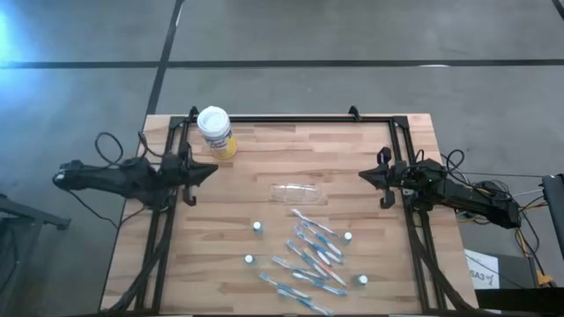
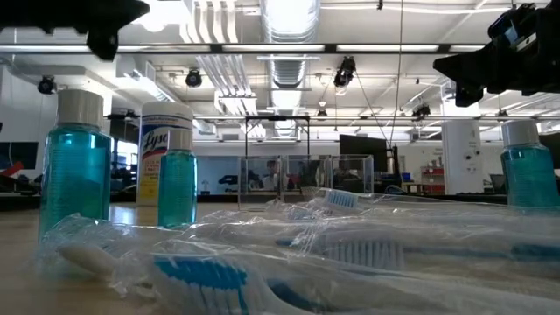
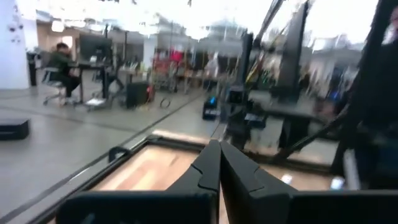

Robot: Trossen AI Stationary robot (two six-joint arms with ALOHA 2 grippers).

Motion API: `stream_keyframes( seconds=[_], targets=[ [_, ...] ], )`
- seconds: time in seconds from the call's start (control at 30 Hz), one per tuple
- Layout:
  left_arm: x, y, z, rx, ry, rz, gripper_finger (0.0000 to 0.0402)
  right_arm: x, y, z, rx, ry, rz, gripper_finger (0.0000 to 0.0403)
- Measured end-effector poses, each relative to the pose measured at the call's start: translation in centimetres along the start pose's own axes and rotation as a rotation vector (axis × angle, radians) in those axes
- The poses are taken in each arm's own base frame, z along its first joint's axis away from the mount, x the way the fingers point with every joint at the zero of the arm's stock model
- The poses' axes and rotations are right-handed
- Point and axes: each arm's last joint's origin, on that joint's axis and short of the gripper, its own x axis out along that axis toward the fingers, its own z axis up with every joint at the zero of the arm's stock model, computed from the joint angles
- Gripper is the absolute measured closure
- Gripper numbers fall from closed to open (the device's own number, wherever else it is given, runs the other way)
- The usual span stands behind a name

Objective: Pick & Place toothbrushing station
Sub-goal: Put the blue mouthwash bottle into the middle compartment of the transparent organizer

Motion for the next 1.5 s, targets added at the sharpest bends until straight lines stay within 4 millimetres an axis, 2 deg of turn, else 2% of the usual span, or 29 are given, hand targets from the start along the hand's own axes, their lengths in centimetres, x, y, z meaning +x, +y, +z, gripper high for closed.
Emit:
stream_keyframes(
  seconds=[0.2, 0.33, 0.43, 0.53, 0.67, 0.8, 0.93, 1.07, 1.2, 1.5],
  targets=[
    [4.4, -2.0, 4.7, 0.186, 0.262, 0.021, 0.0398, 0.0, 0.0, 0.0, 0.008, 0.003, -0.001, 0.0394],
    [7.3, -3.0, 7.2, 0.144, 0.439, 0.136, 0.0396, 0.0, 0.0, -0.1, -0.012, 0.007, -0.002, 0.0394],
    [9.1, -3.8, 8.0, 0.106, 0.617, 0.185, 0.0392, 0.0, 0.0, -0.1, -0.026, 0.007, -0.002, 0.0394],
    [10.6, -4.6, 9.2, 0.03, 0.725, 0.248, 0.0383, 0.0, 0.0, -0.2, -0.024, 0.016, -0.003, 0.0394],
    [12.9, -6.1, 8.2, -0.016, 0.893, 0.31, 0.0349, 0.0, 0.0, -0.2, -0.026, 0.023, -0.004, 0.0394],
    [15.0, -7.5, 6.7, -0.056, 1.02, 0.304, 0.0297, 0.0, 0.0, -0.2, -0.026, 0.025, -0.004, 0.0394],
    [16.8, -8.3, 4.3, -0.057, 1.149, 0.289, 0.0243, 0.0, 0.0, -0.3, -0.026, 0.027, -0.004, 0.0394],
    [17.6, -8.8, 3.0, -0.119, 1.211, 0.287, 0.0202, 0.0, 0.0, -0.3, -0.011, 0.027, -0.004, 0.0394],
    [18.2, -9.2, 1.3, -0.176, 1.295, 0.287, 0.0184, 0.0, 0.0, -0.3, -0.01, 0.028, -0.004, 0.0394],
    [18.6, -10.3, -0.4, -0.246, 1.404, 0.227, 0.0181, 0.0, 0.0, -0.3, -0.007, 0.027, -0.004, 0.0394]
  ],
)
